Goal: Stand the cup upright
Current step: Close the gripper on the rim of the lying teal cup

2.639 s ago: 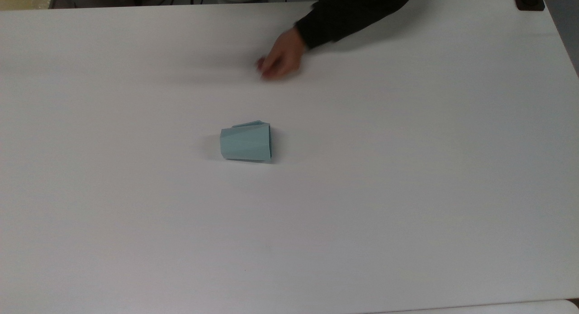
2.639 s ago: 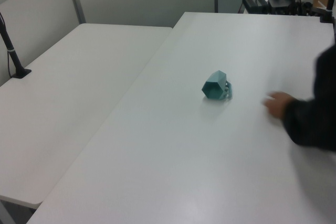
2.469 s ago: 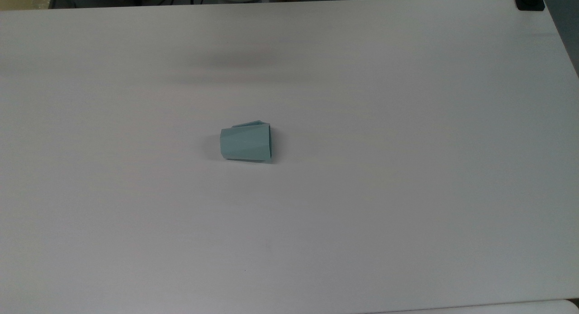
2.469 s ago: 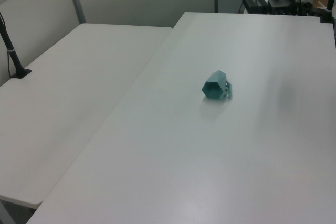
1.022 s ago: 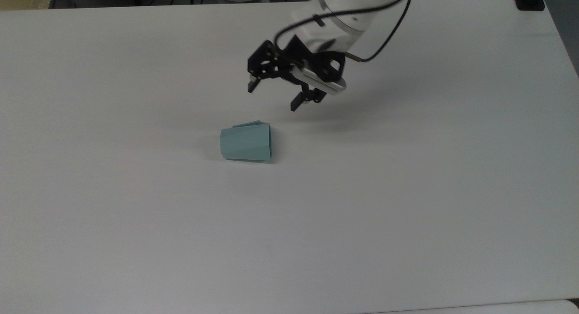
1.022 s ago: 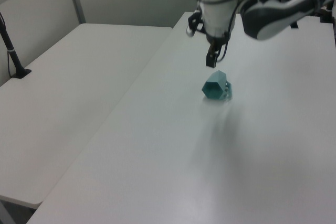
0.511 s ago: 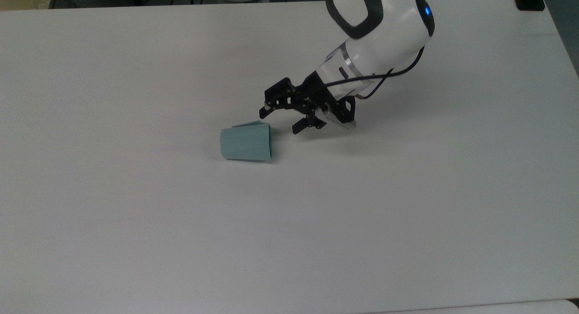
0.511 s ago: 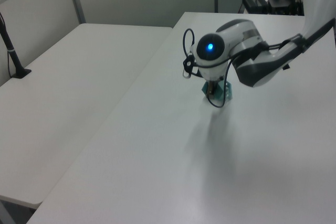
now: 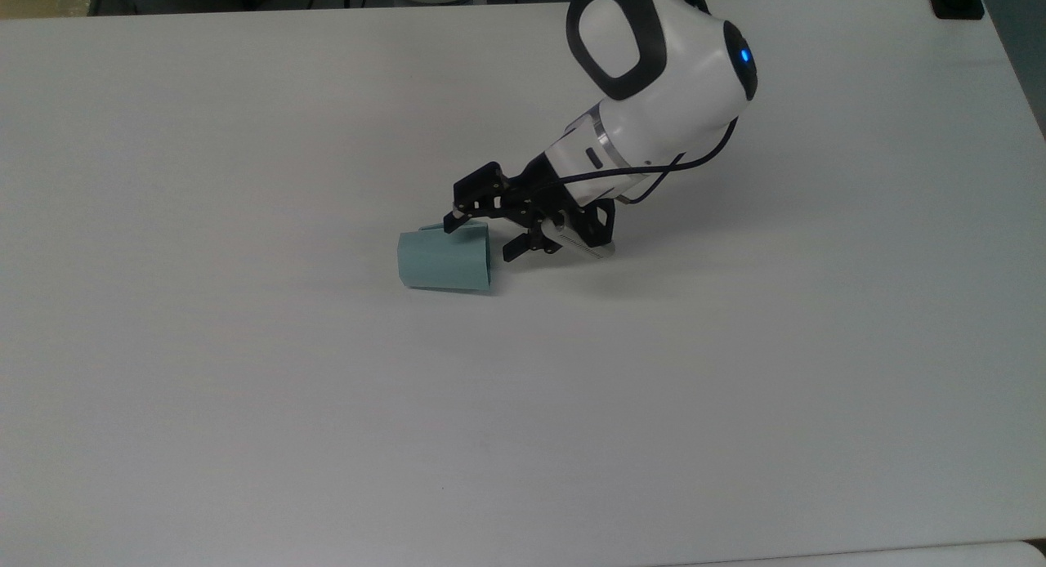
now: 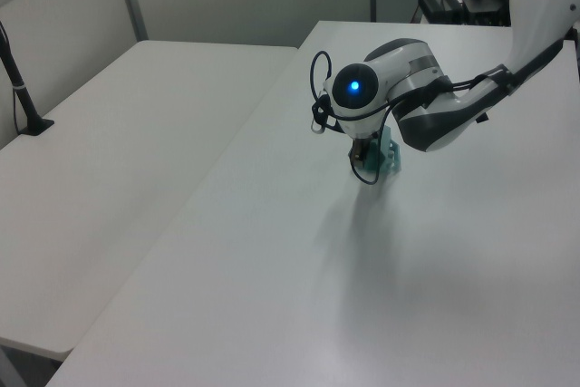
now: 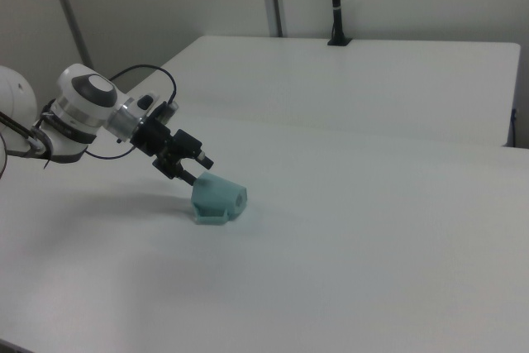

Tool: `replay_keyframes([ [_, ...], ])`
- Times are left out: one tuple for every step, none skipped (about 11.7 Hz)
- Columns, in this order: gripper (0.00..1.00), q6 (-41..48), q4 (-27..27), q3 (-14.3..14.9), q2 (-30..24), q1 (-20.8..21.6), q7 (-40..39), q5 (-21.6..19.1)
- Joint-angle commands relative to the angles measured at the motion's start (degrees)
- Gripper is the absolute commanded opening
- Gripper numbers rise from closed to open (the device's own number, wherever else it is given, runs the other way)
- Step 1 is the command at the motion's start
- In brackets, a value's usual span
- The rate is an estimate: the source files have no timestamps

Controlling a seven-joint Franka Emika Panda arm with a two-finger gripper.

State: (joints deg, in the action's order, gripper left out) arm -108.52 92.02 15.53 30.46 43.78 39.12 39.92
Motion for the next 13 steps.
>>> replay_keyframes([
  [0.88,-1.2,-0.4,0.2,0.9,-0.5,0.3,1.1],
  [0.72,-1.9,-0.3,0.2,0.9,-0.6,0.3,1.1],
  [0.55,-2.0,0.0,0.1,0.9,-0.6,0.3,1.1],
  [0.37,-2.7,0.1,0.1,1.1,-0.6,0.3,1.2],
  [0.18,-2.9,0.1,0.1,1.5,-0.7,0.3,1.2],
  [0.13,-2.9,0.3,0.1,1.6,-0.7,0.2,1.3],
  [0.04,-3.0,0.9,0.1,1.6,-0.7,0.1,1.7],
  [0.0,-2.9,1.0,0.1,1.7,-0.9,0.0,1.7],
  [0.0,-2.9,1.2,0.1,2.0,-1.0,0.0,1.7],
  [0.0,-2.9,1.6,0.1,2.0,-1.1,-0.2,1.7],
  [0.0,-2.6,1.4,0.1,1.9,-1.1,-1.2,1.3],
  [0.0,-2.0,1.2,0.1,1.4,-1.1,-1.6,0.9],
  [0.0,-1.9,1.4,0.1,0.3,-1.0,-1.5,0.7],
])
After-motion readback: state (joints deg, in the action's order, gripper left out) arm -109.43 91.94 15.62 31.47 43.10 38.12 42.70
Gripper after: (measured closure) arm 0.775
